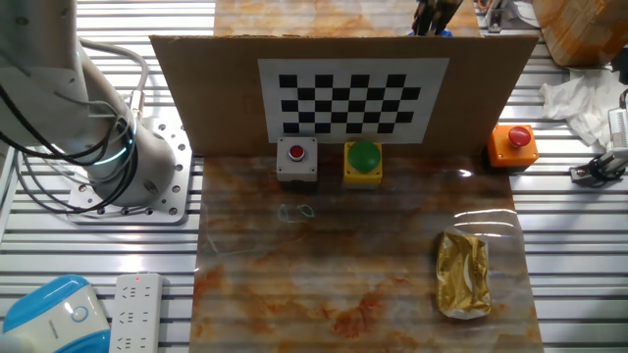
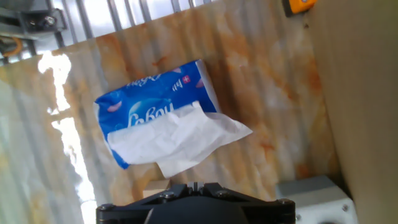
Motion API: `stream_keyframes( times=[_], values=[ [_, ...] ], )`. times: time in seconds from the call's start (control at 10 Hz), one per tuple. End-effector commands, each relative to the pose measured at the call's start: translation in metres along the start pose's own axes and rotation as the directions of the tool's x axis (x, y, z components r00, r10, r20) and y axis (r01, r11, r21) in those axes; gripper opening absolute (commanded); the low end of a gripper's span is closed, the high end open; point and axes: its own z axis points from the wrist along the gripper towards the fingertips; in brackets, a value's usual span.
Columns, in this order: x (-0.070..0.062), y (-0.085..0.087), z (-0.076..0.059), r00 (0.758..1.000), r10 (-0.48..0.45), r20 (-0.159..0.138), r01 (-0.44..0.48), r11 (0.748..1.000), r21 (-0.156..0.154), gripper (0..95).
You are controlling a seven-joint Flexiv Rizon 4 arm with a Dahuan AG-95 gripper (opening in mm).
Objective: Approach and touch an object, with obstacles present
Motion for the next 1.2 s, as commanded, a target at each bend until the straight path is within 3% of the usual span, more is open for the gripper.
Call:
stream_keyframes(
  times=[0.1,0.4,0.7,1.2],
  values=[
    [-0.0021,0.0011,0.0072,1.0,0.001,0.009,-0.001,1.0,0.002,0.0],
    [-0.0025,0.0016,0.0131,1.0,-0.011,0.015,0.011,1.0,0.0,0.0],
    [-0.0025,0.0016,0.013,0.997,-0.048,0.067,0.048,0.999,-0.002,0.0],
    [-0.0025,0.0016,0.013,0.997,-0.038,0.066,0.038,0.999,0.0,0.0]
  ],
)
